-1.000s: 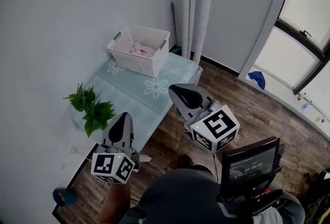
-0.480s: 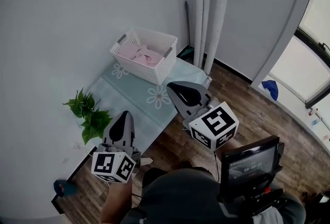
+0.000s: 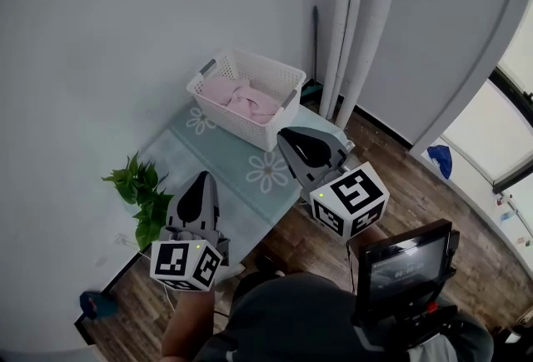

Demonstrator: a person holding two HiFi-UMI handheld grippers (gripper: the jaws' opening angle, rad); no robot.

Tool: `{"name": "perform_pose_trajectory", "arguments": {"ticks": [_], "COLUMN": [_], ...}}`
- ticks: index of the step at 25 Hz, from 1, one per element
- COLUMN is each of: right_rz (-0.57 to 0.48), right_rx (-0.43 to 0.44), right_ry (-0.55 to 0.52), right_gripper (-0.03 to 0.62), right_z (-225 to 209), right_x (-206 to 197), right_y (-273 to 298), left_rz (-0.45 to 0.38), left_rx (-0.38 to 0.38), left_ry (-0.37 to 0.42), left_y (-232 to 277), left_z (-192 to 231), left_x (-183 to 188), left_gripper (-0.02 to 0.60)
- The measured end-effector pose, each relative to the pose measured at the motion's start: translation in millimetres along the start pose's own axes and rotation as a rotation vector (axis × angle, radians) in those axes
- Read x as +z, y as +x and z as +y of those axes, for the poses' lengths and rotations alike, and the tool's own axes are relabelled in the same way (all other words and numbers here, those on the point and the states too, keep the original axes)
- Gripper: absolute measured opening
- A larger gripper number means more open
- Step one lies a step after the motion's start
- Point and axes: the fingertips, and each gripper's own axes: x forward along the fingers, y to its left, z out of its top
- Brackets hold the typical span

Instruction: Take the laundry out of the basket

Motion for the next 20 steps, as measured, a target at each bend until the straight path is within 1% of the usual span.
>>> {"name": "perform_pose_trajectory", "arguments": {"ticks": [4, 10, 14, 16, 20], "right_rz": [0.025, 0.063, 0.07, 0.087, 0.123], "right_rx": [-0.001, 0.016, 0.015, 0.032, 0.098], "right_ry": [-0.037, -0.022, -0.031, -0.034, -0.024], "right_gripper": [0.02, 0.02, 0.02, 0.021, 0.021], "right_z": [-10, -19, -30, -37, -57], "right_x": [5, 0, -1, -4, -12], "right_y": [35, 88, 115, 127, 152], "left_rz": [-0.011, -0.028, -0.021, -0.014, -0.004], "left_rx": [0.009, 0.036, 0.059, 0.077, 0.124], "left_ry": [-0.021, -0.058, -0.062, -0.072, -0.073], "left_y": [19, 40, 52, 58, 78], "left_z": [26, 69, 92, 99, 104], "left_x": [2, 4, 2, -1, -2], "left_gripper": [0.002, 0.002, 0.002, 0.002, 0.002]}}
